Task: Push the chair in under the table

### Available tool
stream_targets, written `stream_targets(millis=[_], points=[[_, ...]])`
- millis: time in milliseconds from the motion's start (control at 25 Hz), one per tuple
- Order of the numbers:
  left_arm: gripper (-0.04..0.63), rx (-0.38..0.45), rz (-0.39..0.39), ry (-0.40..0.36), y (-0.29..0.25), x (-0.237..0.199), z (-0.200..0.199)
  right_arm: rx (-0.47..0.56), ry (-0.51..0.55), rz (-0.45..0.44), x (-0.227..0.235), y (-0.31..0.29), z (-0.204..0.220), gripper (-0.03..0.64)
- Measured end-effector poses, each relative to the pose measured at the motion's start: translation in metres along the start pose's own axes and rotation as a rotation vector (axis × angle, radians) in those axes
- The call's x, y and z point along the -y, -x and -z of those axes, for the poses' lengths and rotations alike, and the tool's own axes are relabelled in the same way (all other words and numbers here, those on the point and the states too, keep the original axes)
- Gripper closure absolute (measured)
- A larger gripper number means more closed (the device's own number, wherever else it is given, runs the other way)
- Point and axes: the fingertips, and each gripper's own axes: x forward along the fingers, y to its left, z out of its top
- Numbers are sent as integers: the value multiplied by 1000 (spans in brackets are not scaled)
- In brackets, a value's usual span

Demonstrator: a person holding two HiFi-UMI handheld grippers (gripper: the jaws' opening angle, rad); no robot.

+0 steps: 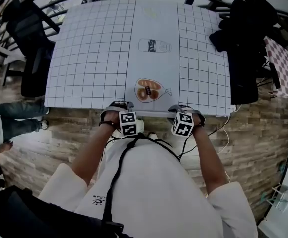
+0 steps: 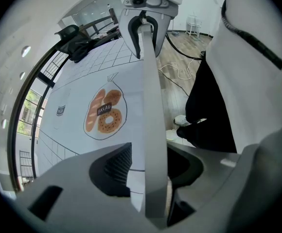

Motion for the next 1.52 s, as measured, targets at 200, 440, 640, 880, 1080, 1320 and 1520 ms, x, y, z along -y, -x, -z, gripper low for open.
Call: stream_targets(millis=[200,440,640,880,1080,1320,1520], points=[[391,82,34,-11,14,0,-8,-25,4,-40,-2,7,-4,474],[382,277,96,93,60,-3,-32,110,-162,-56,5,47,-29,486],[399,484,72,291,94,-23,-62,406,-376,111,49,97,-58,550],[548,725,-29,599,135,-61,-80,717,-570,188,69,145,-76,611],[588,761,-99,674,143,-69,-81,797,-645,198,66,153,-73,612],[588,791,-128,695,152,-78,-86,806,-627,205,71,157,-72,612],[588,772,-141,695,149,-76,-88,817,-620,203,72,159,-69,612]])
